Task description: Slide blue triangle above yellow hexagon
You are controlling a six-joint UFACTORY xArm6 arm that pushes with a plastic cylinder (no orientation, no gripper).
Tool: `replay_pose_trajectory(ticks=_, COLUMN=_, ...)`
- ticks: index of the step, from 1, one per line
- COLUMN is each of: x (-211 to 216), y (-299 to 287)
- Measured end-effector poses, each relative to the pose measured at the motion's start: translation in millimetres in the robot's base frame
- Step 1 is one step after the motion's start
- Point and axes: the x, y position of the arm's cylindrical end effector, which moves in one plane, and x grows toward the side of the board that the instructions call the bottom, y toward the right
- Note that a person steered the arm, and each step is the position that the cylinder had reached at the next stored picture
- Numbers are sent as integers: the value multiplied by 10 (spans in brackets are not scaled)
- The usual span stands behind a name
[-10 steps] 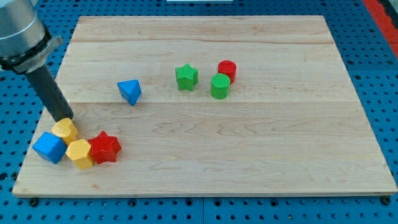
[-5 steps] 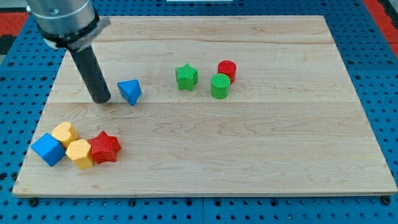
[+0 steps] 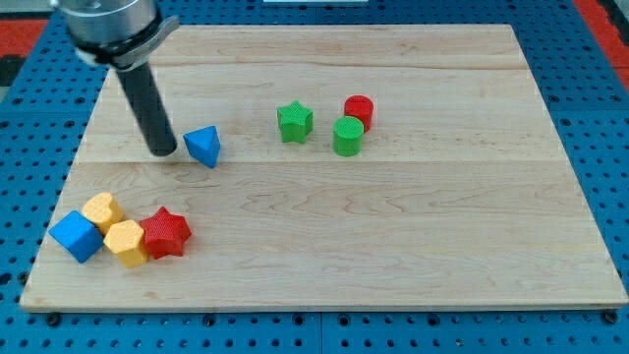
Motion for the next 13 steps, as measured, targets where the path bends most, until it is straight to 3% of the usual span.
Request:
replay_pose_trajectory(ticks=2, x=-594, y=342)
replay_pose_trajectory(ticks=3, x=-473, y=806)
replay_pose_trajectory(ticks=5, x=297, y=404)
replay_pose_trajectory(ticks=7, x=-21, y=586)
replay_pose_trajectory(ticks=8, x=-50, y=209)
replay_pose_trajectory(ticks=9, x=3, y=-242)
replay_pose_trajectory(ticks=11, x=486, y=-415)
replay_pose_trajectory(ticks=13, x=132, y=-377)
